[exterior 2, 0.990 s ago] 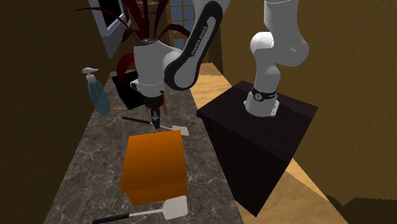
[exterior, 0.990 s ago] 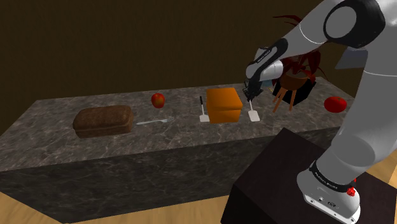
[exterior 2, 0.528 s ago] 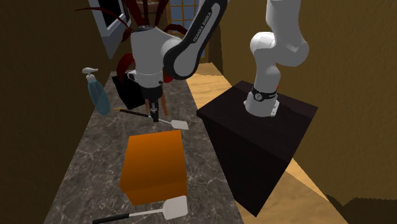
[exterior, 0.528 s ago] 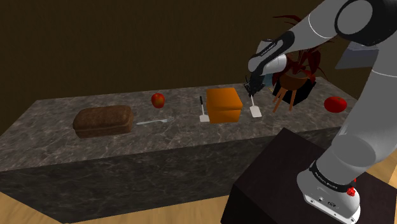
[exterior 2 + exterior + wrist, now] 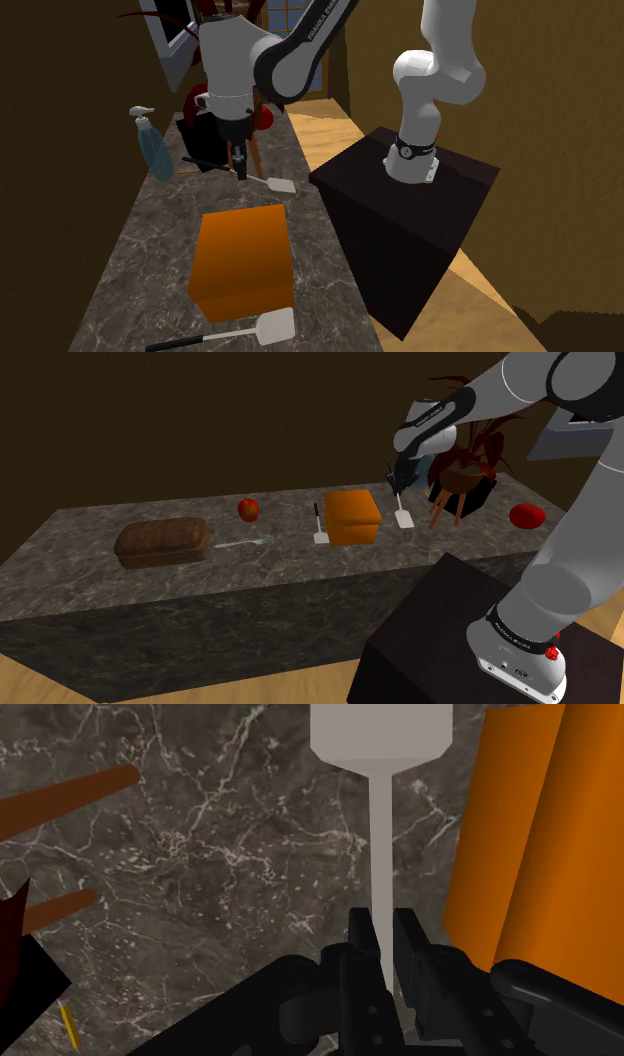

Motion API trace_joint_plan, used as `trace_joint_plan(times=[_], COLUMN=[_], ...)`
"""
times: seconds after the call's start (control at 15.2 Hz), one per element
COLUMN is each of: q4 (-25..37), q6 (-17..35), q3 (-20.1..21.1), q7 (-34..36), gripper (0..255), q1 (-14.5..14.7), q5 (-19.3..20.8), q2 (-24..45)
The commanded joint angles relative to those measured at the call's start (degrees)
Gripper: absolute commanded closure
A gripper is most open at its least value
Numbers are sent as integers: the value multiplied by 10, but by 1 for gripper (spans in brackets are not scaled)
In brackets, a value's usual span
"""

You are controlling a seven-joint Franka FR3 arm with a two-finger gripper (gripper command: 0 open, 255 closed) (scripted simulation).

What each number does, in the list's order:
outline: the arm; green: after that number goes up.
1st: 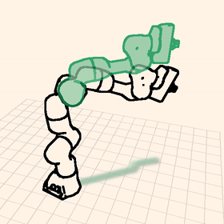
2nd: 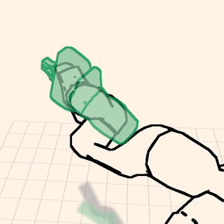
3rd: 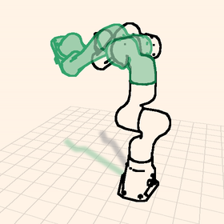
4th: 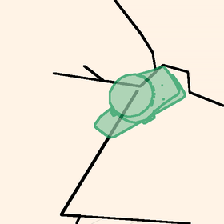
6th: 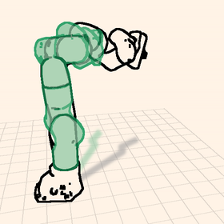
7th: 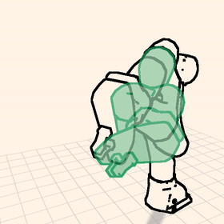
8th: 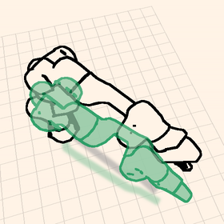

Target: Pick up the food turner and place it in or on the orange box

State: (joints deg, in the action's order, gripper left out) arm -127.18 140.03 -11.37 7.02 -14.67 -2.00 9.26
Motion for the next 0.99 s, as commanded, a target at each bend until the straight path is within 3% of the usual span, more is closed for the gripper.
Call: trace_joint_plan(times=[0.0, 0.53, 0.92], q4=[4, 25, 74], q6=[-15, -72, -94], q3=[-1, -3, 32], q7=[2, 9, 90], gripper=[255, 255, 255], q1=[0, 2, 45], q5=[4, 15, 20], q2=[-11, -49, -20])
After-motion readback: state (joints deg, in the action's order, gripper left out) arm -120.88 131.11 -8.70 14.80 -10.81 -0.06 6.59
